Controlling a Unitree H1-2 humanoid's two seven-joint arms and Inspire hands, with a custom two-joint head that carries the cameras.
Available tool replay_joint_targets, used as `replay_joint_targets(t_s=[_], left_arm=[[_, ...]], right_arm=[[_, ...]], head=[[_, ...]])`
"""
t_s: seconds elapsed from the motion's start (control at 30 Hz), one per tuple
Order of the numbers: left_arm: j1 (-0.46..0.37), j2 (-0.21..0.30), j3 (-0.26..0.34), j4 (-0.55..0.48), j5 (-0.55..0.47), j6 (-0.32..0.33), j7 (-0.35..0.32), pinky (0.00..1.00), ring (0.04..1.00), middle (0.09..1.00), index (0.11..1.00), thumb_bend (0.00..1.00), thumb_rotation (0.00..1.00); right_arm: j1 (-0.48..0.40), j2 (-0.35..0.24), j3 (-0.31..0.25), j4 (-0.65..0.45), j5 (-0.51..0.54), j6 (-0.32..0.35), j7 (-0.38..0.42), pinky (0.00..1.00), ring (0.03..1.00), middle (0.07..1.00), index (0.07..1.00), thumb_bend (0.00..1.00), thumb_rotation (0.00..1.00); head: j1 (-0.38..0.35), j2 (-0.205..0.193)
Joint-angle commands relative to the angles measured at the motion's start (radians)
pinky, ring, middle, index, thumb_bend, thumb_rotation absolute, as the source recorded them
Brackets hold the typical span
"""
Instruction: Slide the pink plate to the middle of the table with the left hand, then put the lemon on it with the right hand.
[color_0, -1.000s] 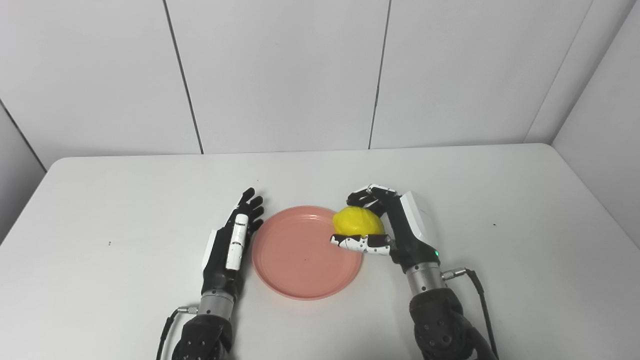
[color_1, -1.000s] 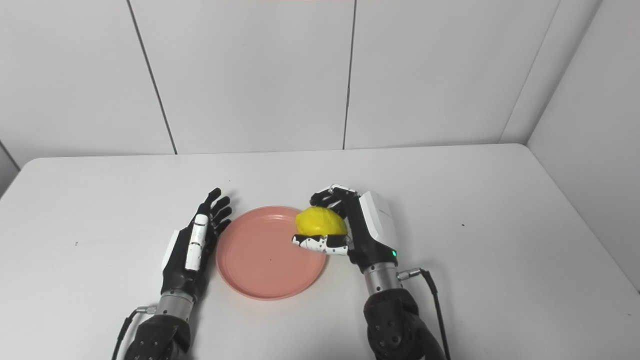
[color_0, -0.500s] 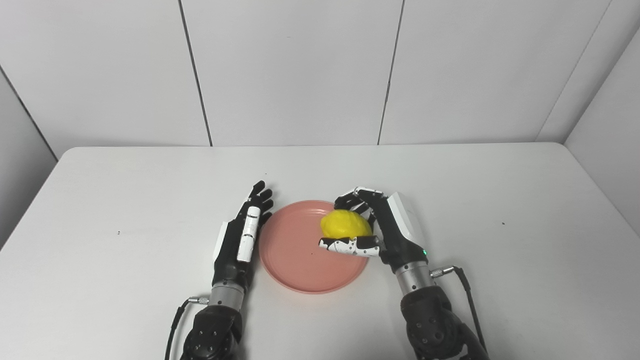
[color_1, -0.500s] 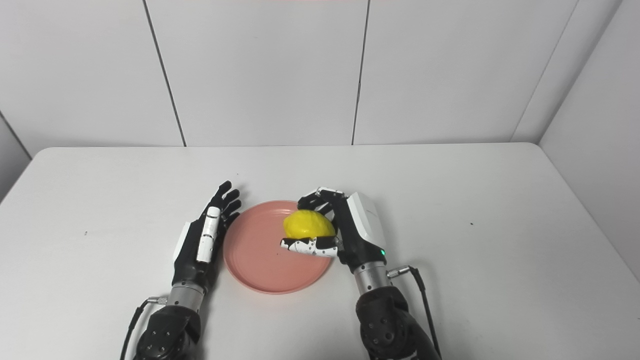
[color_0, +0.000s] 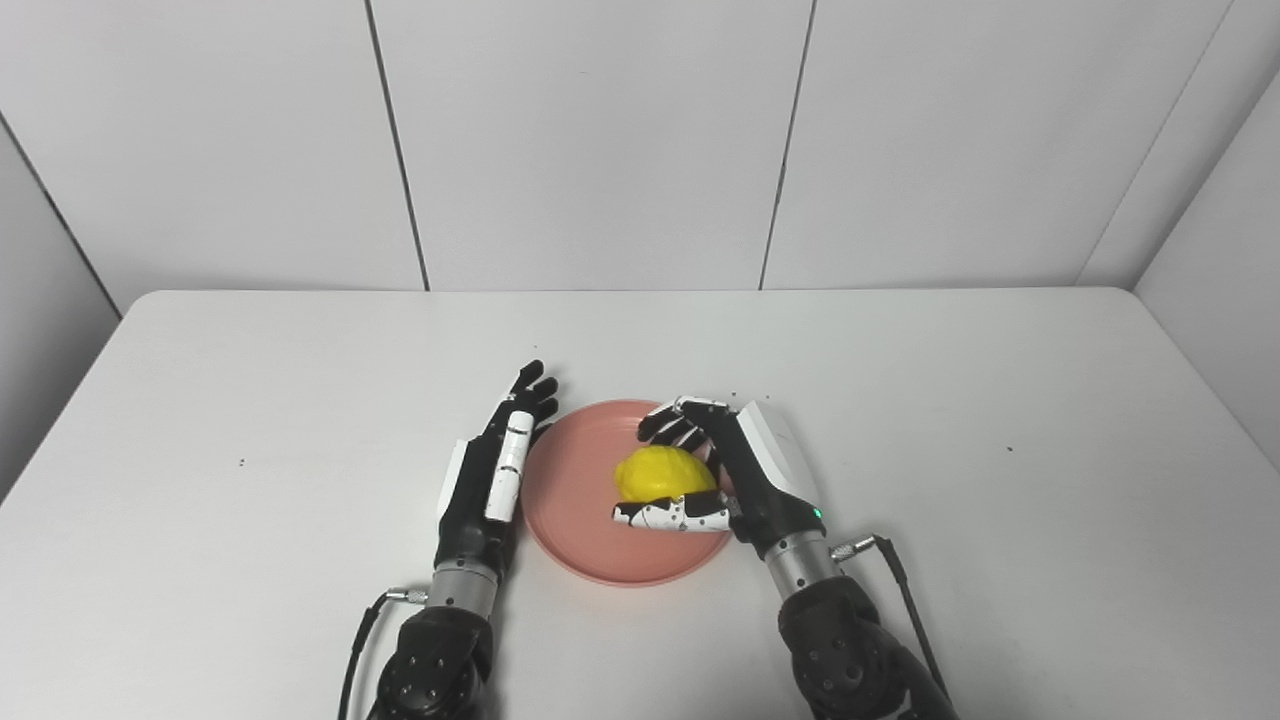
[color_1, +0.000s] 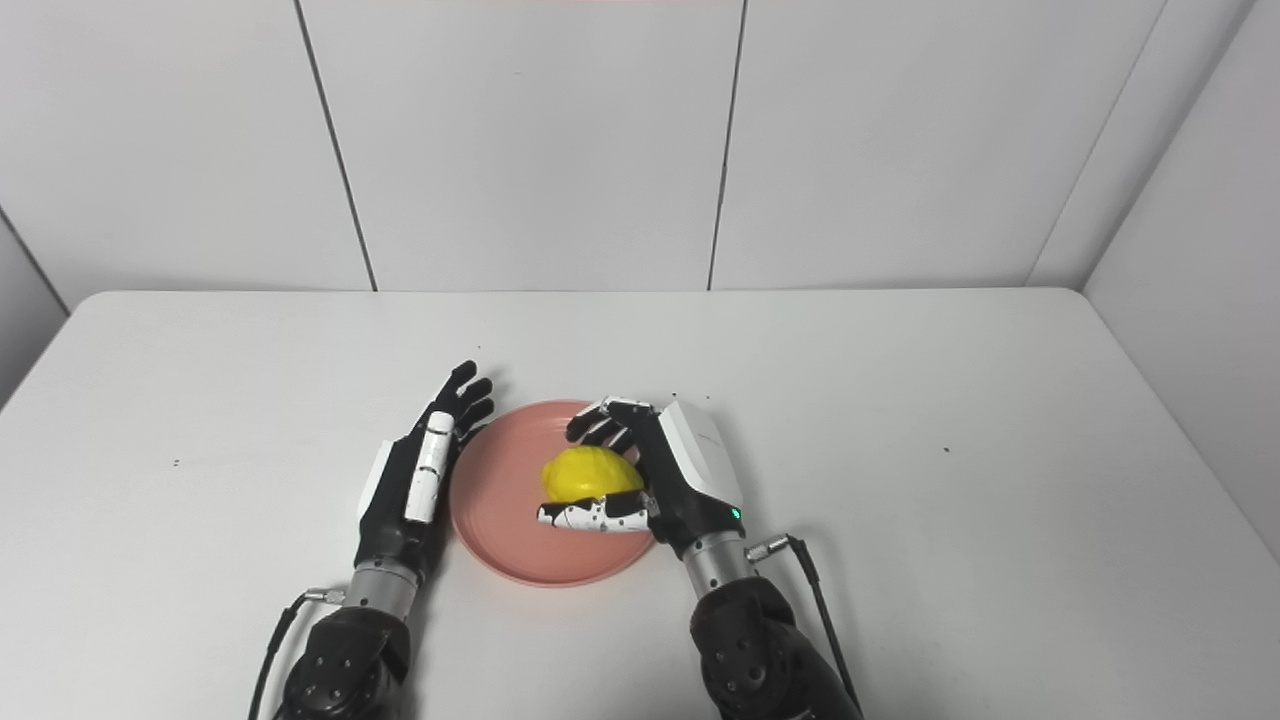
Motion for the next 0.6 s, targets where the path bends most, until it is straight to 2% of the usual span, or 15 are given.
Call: replay_joint_targets(t_s=[0.0,0.03,0.1,0.13,0.2,0.27,0.33,0.47,0.5,0.57], left_arm=[[-0.016,-0.009,-0.017,0.001,0.012,-0.044,-0.008,0.88,0.906,0.908,0.896,0.47,1.0],[-0.016,-0.008,-0.018,0.003,0.012,-0.046,-0.009,0.89,0.911,0.912,0.899,0.47,1.0],[-0.016,-0.009,-0.016,0.004,0.002,-0.048,-0.012,0.89,0.912,0.913,0.897,0.47,1.0],[-0.015,-0.01,-0.016,0.004,0.0,-0.045,-0.012,0.89,0.912,0.913,0.897,0.47,1.0],[-0.011,-0.012,-0.014,0.007,-0.002,-0.045,-0.011,0.89,0.914,0.911,0.897,0.47,1.0],[-0.009,-0.013,-0.013,0.011,-0.001,-0.049,-0.009,0.9,0.915,0.911,0.899,0.45,1.0],[-0.007,-0.015,-0.012,0.012,0.001,-0.05,-0.005,0.9,0.917,0.909,0.901,0.45,1.0],[0.004,-0.034,0.002,0.0,-0.013,-0.034,0.01,0.91,0.919,0.909,0.899,0.46,1.0],[0.005,-0.034,0.004,0.002,-0.014,-0.04,0.009,0.91,0.92,0.91,0.899,0.46,1.0],[0.008,-0.032,0.008,0.004,-0.012,-0.047,0.008,0.91,0.928,0.921,0.909,0.47,1.0]], right_arm=[[-0.103,0.026,0.014,-0.023,-0.016,-0.039,0.023,0.15,0.227,0.474,0.49,0.52,0.0],[-0.105,0.026,0.018,-0.019,-0.017,-0.039,0.026,0.16,0.24,0.435,0.514,0.52,0.0],[-0.105,0.026,0.025,-0.015,-0.02,-0.034,0.034,0.18,0.258,0.433,0.524,0.52,0.0],[-0.106,0.025,0.034,-0.01,-0.035,-0.037,0.031,0.18,0.26,0.433,0.524,0.52,0.0],[-0.109,0.021,0.052,0.005,-0.068,-0.055,0.012,0.19,0.259,0.466,0.496,0.52,0.0],[-0.11,0.02,0.063,0.018,-0.084,-0.074,-0.006,0.23,0.304,0.475,0.491,0.52,0.0],[-0.111,0.019,0.07,0.025,-0.085,-0.092,-0.019,0.27,0.353,0.43,0.519,0.52,0.0],[-0.108,0.018,0.077,0.033,-0.088,-0.126,-0.039,0.27,0.341,0.433,0.516,0.52,0.0],[-0.109,0.018,0.081,0.043,-0.097,-0.135,-0.051,0.27,0.342,0.421,0.522,0.52,0.0],[-0.11,0.019,0.086,0.059,-0.108,-0.149,-0.066,0.32,0.382,0.422,0.53,0.52,0.0]], head=[[0.0,-0.001],[0.0,-0.001],[0.0,-0.001],[0.001,-0.023],[0.003,-0.033],[0.004,-0.04],[0.005,-0.05],[0.003,-0.066],[0.004,-0.081],[0.002,-0.083]])
